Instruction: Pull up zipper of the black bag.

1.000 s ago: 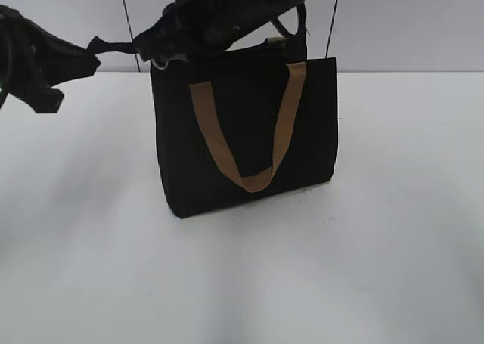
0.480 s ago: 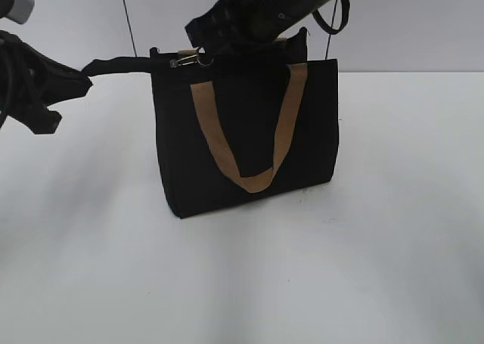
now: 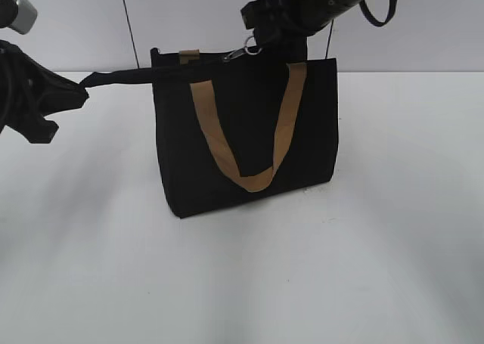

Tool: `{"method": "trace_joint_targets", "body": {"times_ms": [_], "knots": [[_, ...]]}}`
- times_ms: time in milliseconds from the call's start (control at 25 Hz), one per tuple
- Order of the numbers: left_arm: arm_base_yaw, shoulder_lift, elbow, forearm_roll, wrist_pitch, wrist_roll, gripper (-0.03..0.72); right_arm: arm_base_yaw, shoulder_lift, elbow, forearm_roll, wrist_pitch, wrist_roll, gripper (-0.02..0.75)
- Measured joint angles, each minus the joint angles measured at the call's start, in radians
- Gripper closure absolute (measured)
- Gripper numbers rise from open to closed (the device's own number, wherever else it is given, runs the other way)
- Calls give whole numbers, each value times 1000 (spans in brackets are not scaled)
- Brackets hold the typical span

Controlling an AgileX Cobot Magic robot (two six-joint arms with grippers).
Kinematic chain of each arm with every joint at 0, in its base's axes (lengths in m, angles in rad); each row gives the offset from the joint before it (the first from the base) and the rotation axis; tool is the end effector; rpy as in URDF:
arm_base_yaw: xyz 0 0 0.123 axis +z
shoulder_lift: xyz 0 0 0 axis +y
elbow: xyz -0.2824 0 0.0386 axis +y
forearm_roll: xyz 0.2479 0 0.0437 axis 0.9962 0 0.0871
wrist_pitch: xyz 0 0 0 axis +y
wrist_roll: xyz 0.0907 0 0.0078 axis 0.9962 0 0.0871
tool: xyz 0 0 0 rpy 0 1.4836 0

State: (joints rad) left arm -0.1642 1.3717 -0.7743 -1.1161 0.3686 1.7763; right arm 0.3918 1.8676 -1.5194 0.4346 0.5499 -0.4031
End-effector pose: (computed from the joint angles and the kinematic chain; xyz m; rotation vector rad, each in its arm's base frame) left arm 0.2700 -0.0747 0.2501 1.0692 1.9313 -0.0808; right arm 0.3909 0.1832 0.2765 -0.5976 2.2808 0.4395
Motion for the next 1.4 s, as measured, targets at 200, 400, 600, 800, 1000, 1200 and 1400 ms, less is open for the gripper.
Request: {"method": "trace_joint_targets", "body": {"times_ms": [200, 400, 600, 800, 1000, 1200, 1400], "knots": [[0, 0, 0, 19, 1, -15, 664, -66, 0, 0, -1, 11, -7, 738], [0, 0, 0, 22, 1, -15, 664, -139, 0, 0, -10, 28, -28, 738], [0, -1, 0, 24, 8, -15, 664, -191, 0, 0, -14, 57, -34, 738], [1, -1, 0, 27, 1, -16, 659, -207, -8, 0, -20, 51, -74, 715], [1, -1, 0, 15, 51, -75, 400, -207, -46, 0, 16, 78, -122, 414], [1, -1, 0, 21, 55, -298, 120, -211, -90, 0, -19, 148, -124, 337], [7, -2, -10, 189, 105, -645, 150, -274, -136, 0, -92, 276, -33, 334]]}}
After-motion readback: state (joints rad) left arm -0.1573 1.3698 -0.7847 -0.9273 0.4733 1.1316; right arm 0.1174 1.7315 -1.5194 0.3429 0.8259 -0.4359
